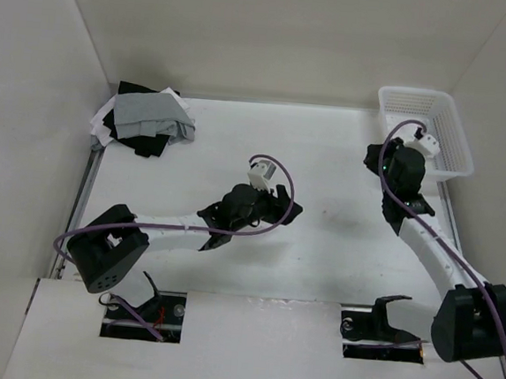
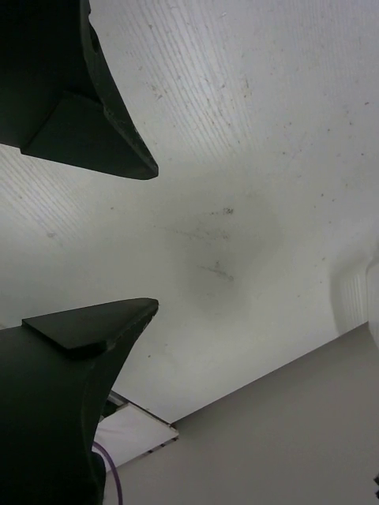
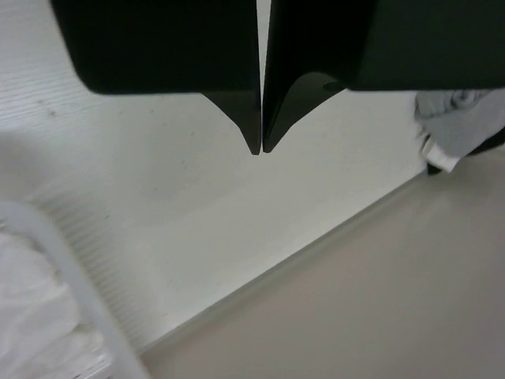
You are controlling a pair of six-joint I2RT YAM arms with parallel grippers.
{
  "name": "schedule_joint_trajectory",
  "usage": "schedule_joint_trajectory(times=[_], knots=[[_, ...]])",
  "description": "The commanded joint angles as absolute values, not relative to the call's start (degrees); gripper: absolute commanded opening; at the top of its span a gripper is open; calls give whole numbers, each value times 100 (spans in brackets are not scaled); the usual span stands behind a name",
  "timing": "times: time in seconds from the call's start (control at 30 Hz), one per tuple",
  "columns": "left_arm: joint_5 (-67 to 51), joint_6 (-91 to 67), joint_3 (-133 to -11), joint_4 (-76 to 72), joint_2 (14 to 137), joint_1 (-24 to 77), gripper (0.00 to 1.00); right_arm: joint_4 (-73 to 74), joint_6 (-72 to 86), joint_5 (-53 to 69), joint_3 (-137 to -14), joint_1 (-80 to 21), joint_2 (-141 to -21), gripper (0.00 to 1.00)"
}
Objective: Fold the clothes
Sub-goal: Grab the tank top from the pile
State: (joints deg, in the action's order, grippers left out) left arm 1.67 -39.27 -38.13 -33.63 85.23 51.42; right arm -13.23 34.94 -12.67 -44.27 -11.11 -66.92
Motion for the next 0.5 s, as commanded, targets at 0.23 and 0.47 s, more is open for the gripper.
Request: schedule_joint_trajectory(times=[0.23, 0.47], knots=[[88, -3647, -3375, -4016, 8279, 4883, 61, -387, 3331, -1485, -6897, 742, -9165, 1], [18, -3779, -3331, -4184, 8551, 4663, 61, 289, 3261, -1573, -8900, 1278, -11186, 37]])
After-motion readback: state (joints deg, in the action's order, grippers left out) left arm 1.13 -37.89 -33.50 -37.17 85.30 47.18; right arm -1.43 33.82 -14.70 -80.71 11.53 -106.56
